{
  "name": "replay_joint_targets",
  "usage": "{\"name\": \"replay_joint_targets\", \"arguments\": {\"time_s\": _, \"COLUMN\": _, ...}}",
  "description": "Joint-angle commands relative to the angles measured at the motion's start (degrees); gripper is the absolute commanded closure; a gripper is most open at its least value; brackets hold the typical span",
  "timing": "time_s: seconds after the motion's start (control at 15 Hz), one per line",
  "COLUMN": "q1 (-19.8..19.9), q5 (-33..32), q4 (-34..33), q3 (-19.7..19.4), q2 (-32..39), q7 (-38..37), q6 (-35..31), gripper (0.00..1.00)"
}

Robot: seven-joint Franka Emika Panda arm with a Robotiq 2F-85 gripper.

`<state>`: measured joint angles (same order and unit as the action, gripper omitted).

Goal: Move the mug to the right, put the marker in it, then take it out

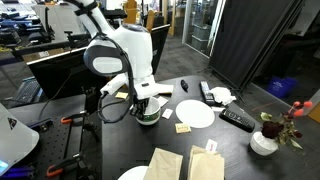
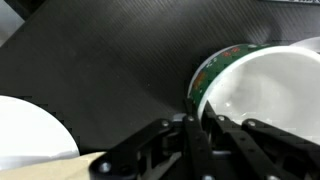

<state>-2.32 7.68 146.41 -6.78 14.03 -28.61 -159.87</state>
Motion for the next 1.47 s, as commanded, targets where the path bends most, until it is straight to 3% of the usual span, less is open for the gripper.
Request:
{"name": "replay_joint_targets", "arguments": {"time_s": 0.0, "q1": -1.5, "q5": -3.0, "q4": 0.9, "q3": -2.9, "q2": -1.0, "q7": -4.1, "q6": -0.8, "gripper": 0.98}}
{"name": "replay_joint_targets", "arguments": {"time_s": 0.47, "q1": -1.3, "q5": -7.0, "q4": 1.7, "q3": -7.8, "q2": -2.1, "q7": -8.3, "q6": -0.2, "gripper": 0.98}}
{"name": "replay_joint_targets", "arguments": {"time_s": 0.87, "q1": -0.4, "q5": -6.6, "q4": 1.8, "q3": -9.4, "q2": -2.0, "q7": -8.6, "q6": -0.2, "gripper": 0.97}}
{"name": "replay_joint_targets", "arguments": {"time_s": 0.93, "q1": -0.3, "q5": -6.4, "q4": 1.9, "q3": -9.3, "q2": -2.1, "q7": -8.6, "q6": -0.2, "gripper": 0.91}}
{"name": "replay_joint_targets", "arguments": {"time_s": 1.0, "q1": -0.2, "q5": -6.4, "q4": 2.0, "q3": -9.3, "q2": -2.2, "q7": -8.9, "q6": -0.1, "gripper": 0.65}}
{"name": "replay_joint_targets", "arguments": {"time_s": 1.13, "q1": -0.5, "q5": -6.9, "q4": 2.6, "q3": -9.6, "q2": -3.0, "q7": -9.3, "q6": -0.3, "gripper": 0.6}}
{"name": "replay_joint_targets", "arguments": {"time_s": 1.4, "q1": -1.5, "q5": -10.7, "q4": 5.3, "q3": -11.1, "q2": -7.4, "q7": -11.3, "q6": -0.6, "gripper": 0.29}}
